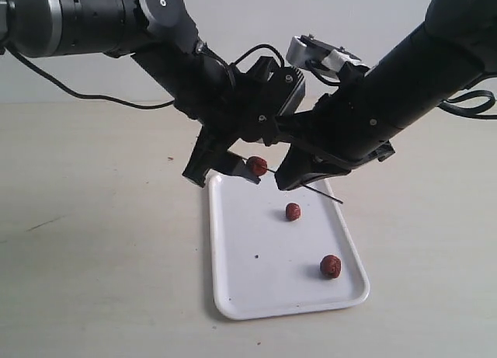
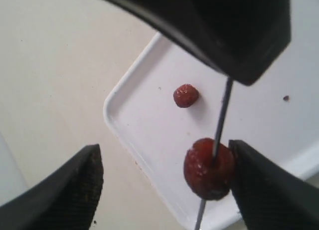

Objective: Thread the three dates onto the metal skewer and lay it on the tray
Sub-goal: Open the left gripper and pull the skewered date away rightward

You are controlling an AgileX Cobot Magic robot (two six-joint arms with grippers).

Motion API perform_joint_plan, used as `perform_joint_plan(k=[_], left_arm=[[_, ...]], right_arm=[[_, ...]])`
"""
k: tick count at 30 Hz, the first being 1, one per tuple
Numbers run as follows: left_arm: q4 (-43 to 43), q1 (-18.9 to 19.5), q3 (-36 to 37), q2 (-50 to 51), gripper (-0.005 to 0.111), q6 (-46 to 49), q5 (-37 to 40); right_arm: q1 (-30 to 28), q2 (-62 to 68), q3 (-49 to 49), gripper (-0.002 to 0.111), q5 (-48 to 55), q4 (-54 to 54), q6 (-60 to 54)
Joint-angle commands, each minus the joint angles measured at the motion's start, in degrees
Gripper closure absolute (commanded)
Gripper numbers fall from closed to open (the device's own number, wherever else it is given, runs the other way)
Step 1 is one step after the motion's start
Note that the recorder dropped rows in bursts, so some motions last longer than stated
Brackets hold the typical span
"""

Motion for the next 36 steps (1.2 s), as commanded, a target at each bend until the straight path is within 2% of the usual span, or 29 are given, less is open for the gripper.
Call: perform_joint_plan(k=[1,12,18,23,29,32,36], left_arm=[[-2.4,0.7,0.0,-2.9,0.038,-1.3,2.7],[-2.5,3.7,0.0,-4.7,0.038,-4.9,5.0],[-2.6,5.7,0.0,-7.1,0.038,-11.9,2.6],[-2.5,7.6,0.0,-9.1,0.038,-24.9,1.5],[-2.1,8.3,0.0,-8.8,0.038,-51.7,1.7],[-1.6,8.3,0.0,-7.6,0.038,-59.0,1.7],[-1.8,8.3,0.0,-5.1,0.041,-62.8,2.4]], right_arm=[[-0.1,0.0,0.1,0.108,-3.5,-5.1,3.2],[-0.3,-3.9,0.2,0.108,-5.4,-14.0,10.3],[-0.3,-7.0,0.3,0.108,-5.3,-16.7,11.7],[-0.3,-13.0,4.8,0.108,-6.3,-22.0,15.1],[-0.3,-26.1,17.0,0.108,-7.9,-24.4,17.2],[-0.3,-33.4,21.8,0.108,-7.1,-24.4,17.2],[-0.3,-43.0,25.2,0.108,-3.4,-26.1,19.9]])
